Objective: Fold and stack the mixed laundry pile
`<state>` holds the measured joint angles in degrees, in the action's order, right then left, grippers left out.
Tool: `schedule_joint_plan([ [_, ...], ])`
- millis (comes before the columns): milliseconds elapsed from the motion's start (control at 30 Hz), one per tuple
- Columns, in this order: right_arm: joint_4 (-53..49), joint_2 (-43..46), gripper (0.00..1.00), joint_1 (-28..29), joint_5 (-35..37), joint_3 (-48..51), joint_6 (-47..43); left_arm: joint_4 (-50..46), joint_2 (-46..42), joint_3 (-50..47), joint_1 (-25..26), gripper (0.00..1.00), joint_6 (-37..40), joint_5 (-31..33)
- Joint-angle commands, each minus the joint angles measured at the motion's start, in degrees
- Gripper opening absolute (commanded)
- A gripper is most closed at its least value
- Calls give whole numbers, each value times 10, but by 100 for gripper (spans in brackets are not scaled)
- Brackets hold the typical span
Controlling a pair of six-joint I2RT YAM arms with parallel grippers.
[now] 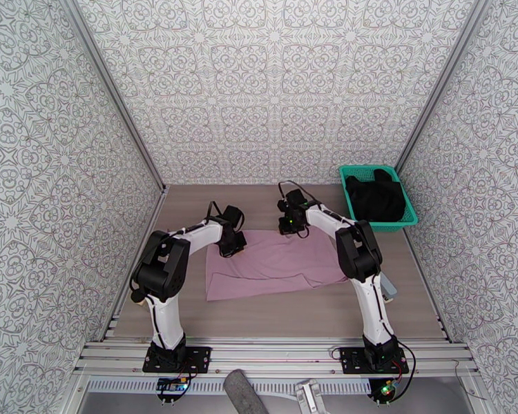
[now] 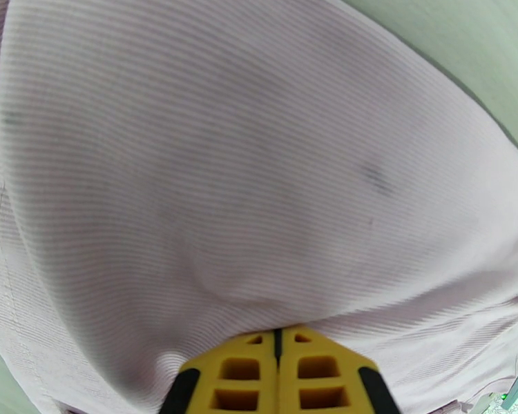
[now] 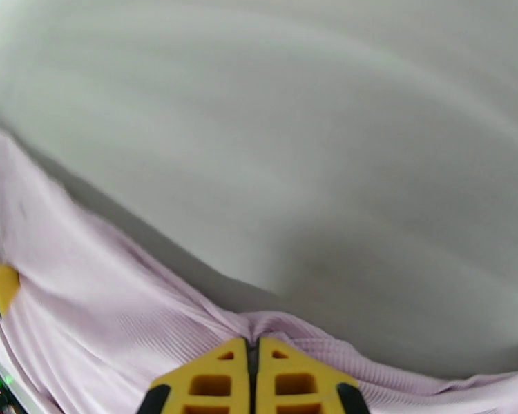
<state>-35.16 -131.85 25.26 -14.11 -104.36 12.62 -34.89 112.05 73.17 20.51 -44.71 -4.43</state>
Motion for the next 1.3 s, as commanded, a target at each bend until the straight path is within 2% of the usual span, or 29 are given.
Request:
schedule_joint_plan([
  [0,60,-12,0,2,32,-12,46,-41,31,-36,-11,0,12,37],
  [300,92,-32,3,-2,78,-38,77,-42,32,-41,-14,0,15,41],
  [333,91,-36,6,-3,79,-43,79,-42,32,-42,-14,0,16,41],
  [400,89,-42,20,-4,80,-50,82,-43,31,-43,-15,0,16,43],
  [500,88,-41,33,-5,87,-47,81,-45,29,-45,-17,0,19,46],
  [700,92,-8,40,-9,104,-18,67,-65,14,-35,-30,0,33,63],
  [867,89,23,42,-13,109,2,48,-120,-6,30,-54,0,64,94],
  [900,90,29,43,-13,109,9,45,-132,-12,46,-58,4,69,101],
  [1000,103,47,44,-15,98,33,39,-153,-30,85,-64,31,83,106],
  [1067,113,54,44,-15,80,49,35,-164,-41,104,-65,44,88,105],
  [1133,117,57,43,-15,73,61,33,-172,-52,116,-65,50,92,104],
  [1267,118,67,37,-16,91,110,27,-185,-80,116,-68,49,91,111],
])
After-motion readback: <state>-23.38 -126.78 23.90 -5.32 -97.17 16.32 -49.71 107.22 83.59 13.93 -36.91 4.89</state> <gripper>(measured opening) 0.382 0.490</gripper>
